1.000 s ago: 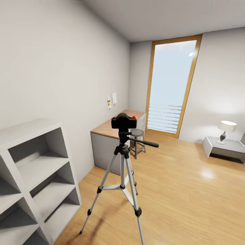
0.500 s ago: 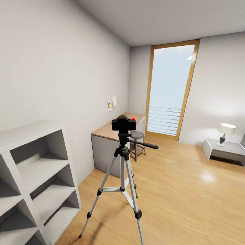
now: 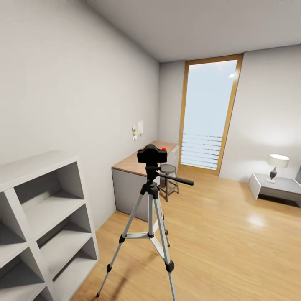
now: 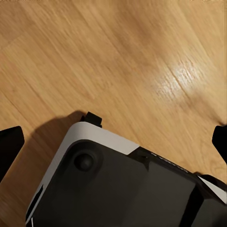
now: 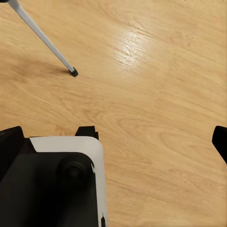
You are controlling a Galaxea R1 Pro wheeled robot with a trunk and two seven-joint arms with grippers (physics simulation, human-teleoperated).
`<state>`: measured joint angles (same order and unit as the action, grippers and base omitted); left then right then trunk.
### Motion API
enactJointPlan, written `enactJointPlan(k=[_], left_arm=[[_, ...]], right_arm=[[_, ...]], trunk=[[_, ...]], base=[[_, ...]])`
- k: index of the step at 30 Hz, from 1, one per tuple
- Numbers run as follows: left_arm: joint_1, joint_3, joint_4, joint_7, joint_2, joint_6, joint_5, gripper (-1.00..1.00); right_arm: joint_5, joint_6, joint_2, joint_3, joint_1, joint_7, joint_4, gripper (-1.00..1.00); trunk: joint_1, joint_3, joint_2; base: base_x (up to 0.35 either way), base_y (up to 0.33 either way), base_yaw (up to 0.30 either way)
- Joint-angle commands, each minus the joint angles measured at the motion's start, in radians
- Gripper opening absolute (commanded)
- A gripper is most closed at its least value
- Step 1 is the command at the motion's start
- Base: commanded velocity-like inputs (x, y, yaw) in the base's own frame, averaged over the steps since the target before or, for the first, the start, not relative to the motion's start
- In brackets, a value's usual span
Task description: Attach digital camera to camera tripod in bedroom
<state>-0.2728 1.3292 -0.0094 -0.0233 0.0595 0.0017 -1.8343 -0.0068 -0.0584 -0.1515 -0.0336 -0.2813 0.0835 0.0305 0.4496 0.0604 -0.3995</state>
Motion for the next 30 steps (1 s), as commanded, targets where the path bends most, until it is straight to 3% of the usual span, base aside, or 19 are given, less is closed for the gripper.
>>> enactJointPlan(k=[1,30], left_arm=[[0.0,0.008,-0.001,-0.003,0.0,0.0,-0.008,1.0],[0.0,0.006,-0.001,0.008,0.003,0.005,-0.014,1.0]], right_arm=[[-0.001,-0.006,0.0,-0.003,-0.001,0.004,0.003,1.0],[-0.002,-0.006,0.0,-0.004,-0.001,0.0,0.003,1.0]], trunk=[[0.0,0.001,-0.001],[0.0,0.048,-0.001]], base=[[0.0,0.0,0.0],[0.0,0.0,0.0]])
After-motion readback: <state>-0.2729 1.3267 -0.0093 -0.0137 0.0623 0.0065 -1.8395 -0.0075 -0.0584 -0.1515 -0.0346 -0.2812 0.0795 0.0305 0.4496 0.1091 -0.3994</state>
